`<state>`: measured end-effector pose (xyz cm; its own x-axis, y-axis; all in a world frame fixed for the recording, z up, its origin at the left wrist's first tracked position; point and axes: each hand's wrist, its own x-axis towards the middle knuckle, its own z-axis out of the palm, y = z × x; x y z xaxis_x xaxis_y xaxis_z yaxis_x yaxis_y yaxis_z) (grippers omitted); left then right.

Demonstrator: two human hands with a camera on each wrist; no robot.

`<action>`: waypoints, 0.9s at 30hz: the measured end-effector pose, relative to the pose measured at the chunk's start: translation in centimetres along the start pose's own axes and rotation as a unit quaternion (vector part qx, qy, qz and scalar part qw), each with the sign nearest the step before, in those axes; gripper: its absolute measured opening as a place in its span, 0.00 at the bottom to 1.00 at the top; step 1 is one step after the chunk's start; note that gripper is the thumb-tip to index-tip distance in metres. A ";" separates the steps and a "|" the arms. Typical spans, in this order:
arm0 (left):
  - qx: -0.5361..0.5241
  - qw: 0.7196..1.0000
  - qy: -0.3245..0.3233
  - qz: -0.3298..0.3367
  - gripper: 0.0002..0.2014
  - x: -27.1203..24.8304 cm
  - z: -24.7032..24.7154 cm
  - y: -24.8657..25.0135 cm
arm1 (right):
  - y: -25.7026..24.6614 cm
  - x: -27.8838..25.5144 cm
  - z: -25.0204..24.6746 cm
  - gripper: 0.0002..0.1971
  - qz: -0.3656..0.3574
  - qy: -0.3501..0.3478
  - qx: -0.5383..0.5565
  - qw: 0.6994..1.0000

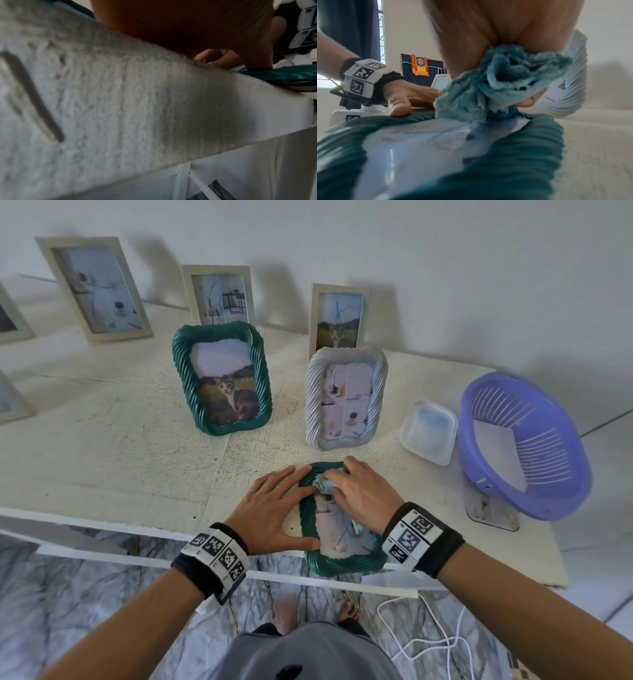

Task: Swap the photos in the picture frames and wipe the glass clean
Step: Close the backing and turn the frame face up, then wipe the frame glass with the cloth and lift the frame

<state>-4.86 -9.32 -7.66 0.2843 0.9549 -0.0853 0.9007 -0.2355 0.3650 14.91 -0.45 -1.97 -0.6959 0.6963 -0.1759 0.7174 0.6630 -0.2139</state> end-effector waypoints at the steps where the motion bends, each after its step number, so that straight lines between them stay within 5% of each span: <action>1: 0.000 1.000 0.002 0.000 0.48 0.0 0.0 0.0 | -0.1 0.0 0.2 0.11 -0.002 0.006 0.001 1.000; 12: 0.006 1.000 0.014 0.002 0.47 0.0 0.0 -0.1 | -0.2 -0.2 0.3 0.12 0.082 0.036 0.023 0.996; 18: 0.001 1.000 0.014 0.004 0.47 0.0 0.0 -0.1 | -0.2 0.0 -0.2 0.13 0.031 -0.028 0.032 0.999; 23: -0.004 1.000 0.008 0.000 0.47 0.1 -0.2 -0.2 | 0.6 0.1 -0.5 0.12 0.044 0.004 -0.017 0.999; 27: -0.002 1.000 0.003 -0.003 0.47 0.1 -0.1 -0.2 | 0.0 -2.4 -0.6 0.14 0.005 -0.044 0.047 0.998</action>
<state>-5.04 -9.18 -7.60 0.2769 0.9574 -0.0820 0.9014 -0.2292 0.3674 16.54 -1.95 -0.97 -0.6914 0.6732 -0.2621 0.7214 0.6238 -0.3008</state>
